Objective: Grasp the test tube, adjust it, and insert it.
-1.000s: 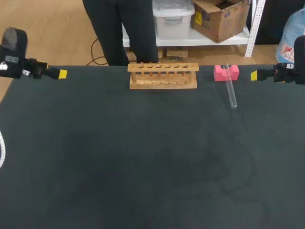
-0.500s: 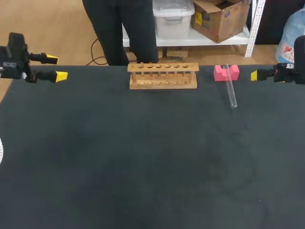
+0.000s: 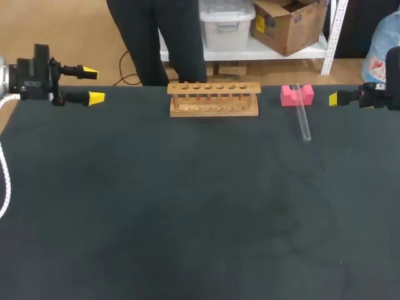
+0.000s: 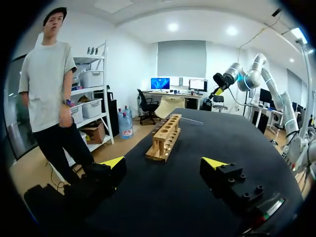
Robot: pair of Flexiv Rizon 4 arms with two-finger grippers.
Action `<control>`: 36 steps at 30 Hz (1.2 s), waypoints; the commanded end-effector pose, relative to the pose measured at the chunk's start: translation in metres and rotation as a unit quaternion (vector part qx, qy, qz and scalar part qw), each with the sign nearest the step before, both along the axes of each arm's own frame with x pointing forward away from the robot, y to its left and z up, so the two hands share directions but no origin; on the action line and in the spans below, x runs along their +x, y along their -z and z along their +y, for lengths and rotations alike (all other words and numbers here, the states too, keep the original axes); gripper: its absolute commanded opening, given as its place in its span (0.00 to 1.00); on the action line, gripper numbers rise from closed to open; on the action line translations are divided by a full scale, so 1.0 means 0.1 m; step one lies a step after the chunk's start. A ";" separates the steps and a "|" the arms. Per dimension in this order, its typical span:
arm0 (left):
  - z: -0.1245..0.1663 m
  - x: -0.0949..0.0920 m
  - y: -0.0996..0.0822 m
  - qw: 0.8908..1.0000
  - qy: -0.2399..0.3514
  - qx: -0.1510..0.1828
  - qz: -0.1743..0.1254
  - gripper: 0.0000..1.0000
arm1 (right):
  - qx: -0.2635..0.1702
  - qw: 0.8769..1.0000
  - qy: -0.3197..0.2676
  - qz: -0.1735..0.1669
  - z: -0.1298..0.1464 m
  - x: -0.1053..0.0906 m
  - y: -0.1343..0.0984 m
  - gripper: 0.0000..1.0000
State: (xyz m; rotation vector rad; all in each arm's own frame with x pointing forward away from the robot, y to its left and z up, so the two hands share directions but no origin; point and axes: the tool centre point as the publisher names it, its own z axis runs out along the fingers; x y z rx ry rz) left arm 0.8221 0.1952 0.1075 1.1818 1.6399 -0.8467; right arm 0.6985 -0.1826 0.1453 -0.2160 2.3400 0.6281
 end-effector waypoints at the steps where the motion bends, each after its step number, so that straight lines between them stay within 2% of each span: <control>1: -0.10 0.14 0.06 0.999 0.041 0.000 0.009 1.00 | -0.002 1.000 0.002 0.000 0.01 -0.01 -0.01 1.00; 11: -0.38 0.29 0.09 0.999 0.046 -0.003 0.005 1.00 | -0.002 1.000 0.002 0.000 0.01 -0.01 -0.01 1.00; 20: -0.58 0.35 0.11 0.999 0.046 -0.010 0.014 1.00 | -0.002 1.000 0.002 0.000 0.01 -0.01 -0.01 1.00; 36: -0.65 0.32 0.09 0.999 0.046 0.000 0.022 1.00 | -0.002 1.000 0.002 0.000 0.01 -0.01 -0.01 1.00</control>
